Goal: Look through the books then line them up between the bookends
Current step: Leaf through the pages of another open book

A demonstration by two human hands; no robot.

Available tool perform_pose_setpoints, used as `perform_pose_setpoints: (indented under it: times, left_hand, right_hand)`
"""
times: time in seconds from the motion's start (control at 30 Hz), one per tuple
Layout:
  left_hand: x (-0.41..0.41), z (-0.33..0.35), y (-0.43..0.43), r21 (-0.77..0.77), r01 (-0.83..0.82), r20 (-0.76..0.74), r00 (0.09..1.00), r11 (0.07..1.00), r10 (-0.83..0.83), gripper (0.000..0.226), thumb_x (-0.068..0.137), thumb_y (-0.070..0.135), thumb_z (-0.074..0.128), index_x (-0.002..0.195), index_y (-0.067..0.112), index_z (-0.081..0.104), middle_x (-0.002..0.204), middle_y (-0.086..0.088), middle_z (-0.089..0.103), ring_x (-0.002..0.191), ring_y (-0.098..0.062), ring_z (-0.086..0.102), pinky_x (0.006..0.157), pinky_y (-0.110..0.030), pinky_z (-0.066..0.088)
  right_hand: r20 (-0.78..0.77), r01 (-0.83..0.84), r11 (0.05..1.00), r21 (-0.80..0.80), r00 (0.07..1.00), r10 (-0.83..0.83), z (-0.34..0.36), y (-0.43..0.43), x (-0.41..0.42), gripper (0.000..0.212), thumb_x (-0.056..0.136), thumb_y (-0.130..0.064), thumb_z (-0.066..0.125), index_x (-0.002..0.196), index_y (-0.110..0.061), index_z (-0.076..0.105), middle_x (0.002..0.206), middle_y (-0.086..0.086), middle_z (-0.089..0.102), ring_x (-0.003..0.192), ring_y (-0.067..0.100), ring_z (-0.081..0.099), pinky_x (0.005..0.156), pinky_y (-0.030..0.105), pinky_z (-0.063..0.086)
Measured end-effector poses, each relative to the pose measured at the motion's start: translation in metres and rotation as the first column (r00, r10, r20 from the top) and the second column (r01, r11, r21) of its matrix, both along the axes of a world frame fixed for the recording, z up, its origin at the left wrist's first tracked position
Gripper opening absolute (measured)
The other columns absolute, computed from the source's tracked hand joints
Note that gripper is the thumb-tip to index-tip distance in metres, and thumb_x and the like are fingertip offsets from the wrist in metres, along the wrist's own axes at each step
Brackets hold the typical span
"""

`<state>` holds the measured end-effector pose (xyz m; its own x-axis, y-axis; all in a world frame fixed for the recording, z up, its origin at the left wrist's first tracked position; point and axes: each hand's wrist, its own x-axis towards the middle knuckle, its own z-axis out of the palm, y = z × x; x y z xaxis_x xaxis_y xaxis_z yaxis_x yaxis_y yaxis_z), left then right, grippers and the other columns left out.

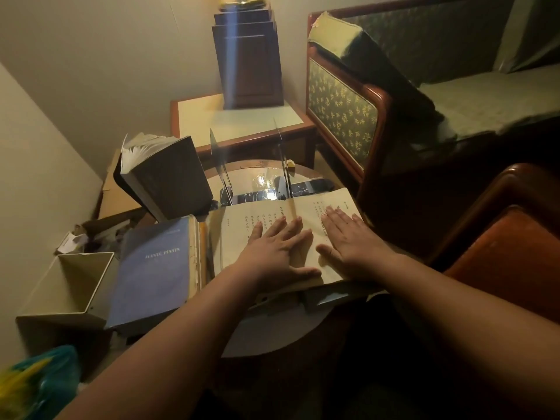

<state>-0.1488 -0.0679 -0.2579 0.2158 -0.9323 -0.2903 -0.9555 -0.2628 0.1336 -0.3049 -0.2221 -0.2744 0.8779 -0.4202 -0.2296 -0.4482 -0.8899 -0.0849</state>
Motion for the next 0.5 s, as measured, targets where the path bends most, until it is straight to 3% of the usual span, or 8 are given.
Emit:
perform_pose_setpoints:
  times: [0.1,0.2,0.4,0.5]
  left_hand:
    - [0.0,0.002,0.001,0.009,-0.009,-0.011,1.0,1.0,0.009,0.099,0.068,0.092,0.021,0.151,0.047,-0.01,0.159,0.011,-0.024,0.147,-0.019,-0.024,0.119,-0.055,-0.01]
    - [0.016,0.005,0.004,-0.02,-0.118,-0.036,0.992,0.993,0.117,0.091,0.079,0.085,0.025,0.152,0.044,-0.007,0.16,0.008,-0.022,0.147,-0.021,-0.022,0.12,-0.052,-0.008]
    - [0.067,0.011,0.019,-0.041,-0.35,-0.071,0.935,0.936,0.347,0.079,0.087,0.075,0.027,0.153,0.043,0.0,0.161,0.01,-0.016,0.149,-0.022,-0.016,0.117,-0.059,-0.007]
    - [0.078,0.019,0.022,-0.031,-0.355,-0.044,0.934,0.934,0.354,0.081,0.086,0.076,0.028,0.154,0.04,0.005,0.164,0.006,-0.006,0.151,-0.023,-0.003,0.117,-0.063,-0.002]
  right_hand:
    - [-0.042,-0.018,1.0,0.0,0.999,0.018,-0.002,0.003,-0.015,0.089,0.093,-0.075,0.007,0.159,-0.019,-0.013,0.165,0.003,-0.022,0.151,0.019,-0.02,0.123,0.041,-0.01]
    - [-0.06,-0.017,1.0,-0.01,0.998,0.016,-0.006,0.004,-0.018,0.09,0.093,-0.075,0.007,0.157,-0.018,-0.017,0.165,0.004,-0.024,0.151,0.019,-0.022,0.123,0.041,-0.011]
    - [-0.058,-0.01,1.0,-0.008,0.998,0.01,-0.005,0.006,-0.019,0.089,0.092,-0.075,0.005,0.157,-0.018,-0.018,0.164,0.003,-0.026,0.15,0.019,-0.023,0.123,0.041,-0.011]
    - [-0.054,-0.008,1.0,-0.009,0.999,0.008,-0.007,0.005,-0.019,0.089,0.093,-0.075,0.005,0.157,-0.019,-0.018,0.164,0.003,-0.026,0.15,0.018,-0.023,0.122,0.04,-0.013]
